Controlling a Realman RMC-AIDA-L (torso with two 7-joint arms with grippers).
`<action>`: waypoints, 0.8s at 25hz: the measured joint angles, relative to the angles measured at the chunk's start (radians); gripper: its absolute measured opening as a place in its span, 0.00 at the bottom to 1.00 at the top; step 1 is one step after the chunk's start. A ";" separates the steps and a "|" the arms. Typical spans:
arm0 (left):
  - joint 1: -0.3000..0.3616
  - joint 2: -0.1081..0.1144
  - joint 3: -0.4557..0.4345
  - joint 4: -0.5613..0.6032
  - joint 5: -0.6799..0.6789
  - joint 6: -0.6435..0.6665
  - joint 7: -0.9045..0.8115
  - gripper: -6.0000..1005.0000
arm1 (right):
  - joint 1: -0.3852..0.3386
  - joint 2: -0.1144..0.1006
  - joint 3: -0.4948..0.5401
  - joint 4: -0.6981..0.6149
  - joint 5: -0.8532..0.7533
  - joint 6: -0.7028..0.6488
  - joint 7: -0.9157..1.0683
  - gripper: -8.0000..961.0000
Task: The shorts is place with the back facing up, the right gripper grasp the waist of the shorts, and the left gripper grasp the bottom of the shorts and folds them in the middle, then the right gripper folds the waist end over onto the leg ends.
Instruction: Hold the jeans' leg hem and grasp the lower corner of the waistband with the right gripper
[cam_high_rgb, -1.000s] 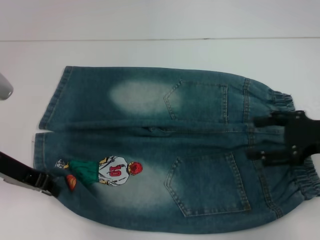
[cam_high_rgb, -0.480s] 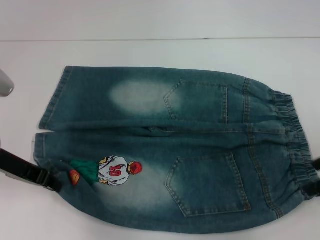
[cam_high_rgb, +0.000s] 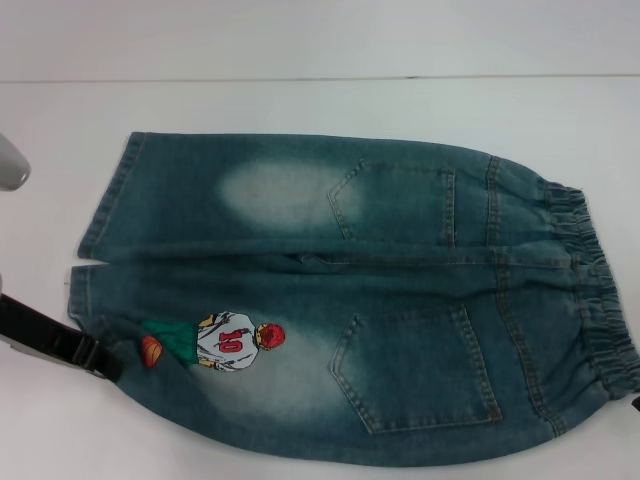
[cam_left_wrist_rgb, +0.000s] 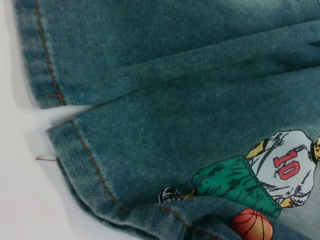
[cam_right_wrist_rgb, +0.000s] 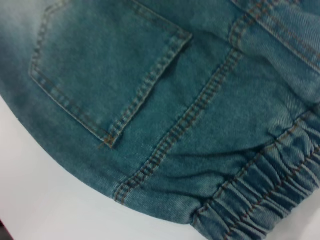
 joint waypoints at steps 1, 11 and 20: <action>0.000 0.000 0.000 -0.001 0.000 -0.001 0.000 0.08 | 0.000 0.001 -0.006 0.004 -0.005 0.006 0.007 0.93; -0.004 0.000 -0.001 -0.005 -0.002 -0.006 0.000 0.08 | 0.001 0.031 -0.025 0.050 0.003 0.050 -0.031 0.92; -0.009 0.001 -0.001 -0.027 0.001 -0.019 -0.002 0.08 | -0.006 0.036 -0.026 0.008 0.038 0.046 -0.073 0.92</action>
